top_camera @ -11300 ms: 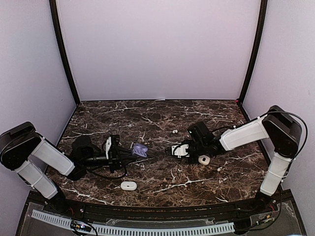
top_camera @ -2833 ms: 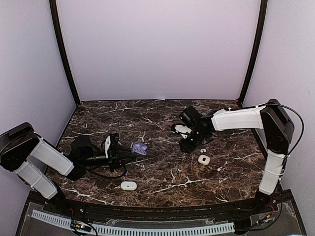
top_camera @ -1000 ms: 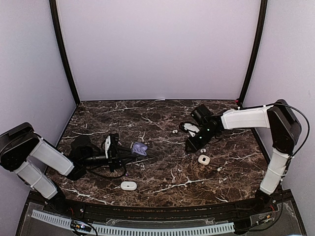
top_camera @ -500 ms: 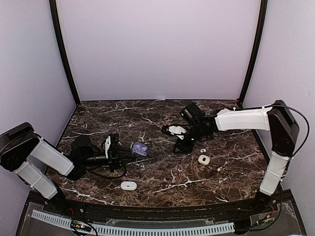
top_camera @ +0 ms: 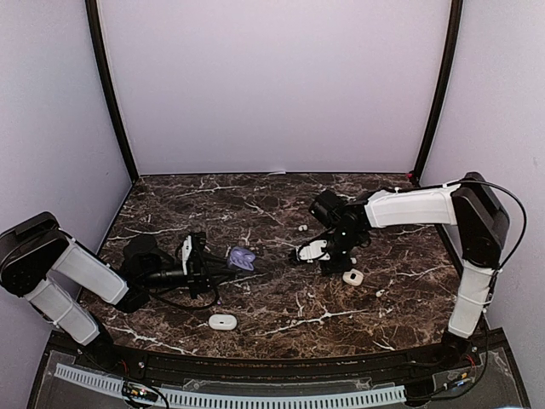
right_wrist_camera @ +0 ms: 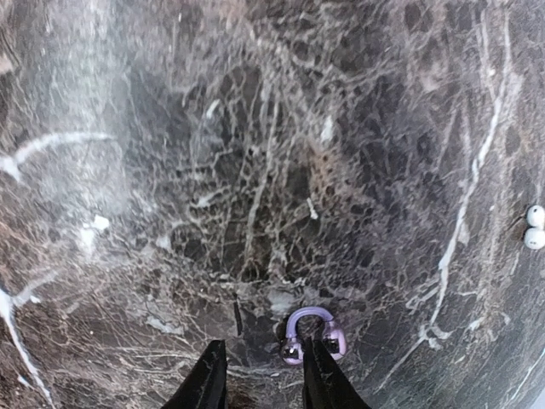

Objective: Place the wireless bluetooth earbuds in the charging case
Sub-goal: Pick up the right earbud from the center of the board.

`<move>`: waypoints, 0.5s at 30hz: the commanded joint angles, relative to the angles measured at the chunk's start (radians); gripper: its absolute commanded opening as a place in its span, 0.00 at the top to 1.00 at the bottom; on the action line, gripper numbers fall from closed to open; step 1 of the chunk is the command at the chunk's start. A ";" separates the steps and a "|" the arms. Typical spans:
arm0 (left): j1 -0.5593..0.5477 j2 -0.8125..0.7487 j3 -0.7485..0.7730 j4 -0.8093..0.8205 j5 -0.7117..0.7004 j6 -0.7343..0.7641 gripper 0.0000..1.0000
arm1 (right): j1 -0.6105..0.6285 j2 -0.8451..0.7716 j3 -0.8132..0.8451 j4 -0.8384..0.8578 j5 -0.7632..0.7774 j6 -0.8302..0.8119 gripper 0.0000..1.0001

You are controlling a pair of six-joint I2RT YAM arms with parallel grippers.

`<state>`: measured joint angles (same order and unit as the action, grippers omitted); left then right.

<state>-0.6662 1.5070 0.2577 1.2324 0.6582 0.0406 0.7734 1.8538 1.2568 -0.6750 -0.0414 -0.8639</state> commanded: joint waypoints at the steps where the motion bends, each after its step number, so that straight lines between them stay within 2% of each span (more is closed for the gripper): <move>1: -0.006 0.001 0.014 0.024 0.014 -0.004 0.78 | 0.007 0.030 0.046 -0.046 0.100 -0.065 0.72; 6: -0.007 -0.001 0.013 0.021 0.013 0.000 0.78 | 0.009 0.026 0.038 0.009 0.166 -0.086 0.73; 15: -0.006 -0.008 0.012 0.016 0.011 0.003 0.78 | 0.006 0.044 0.055 0.039 0.170 -0.118 0.76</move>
<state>-0.6662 1.5070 0.2577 1.2320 0.6579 0.0406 0.7769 1.8832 1.2789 -0.6670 0.1104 -0.9585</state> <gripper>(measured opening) 0.265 0.255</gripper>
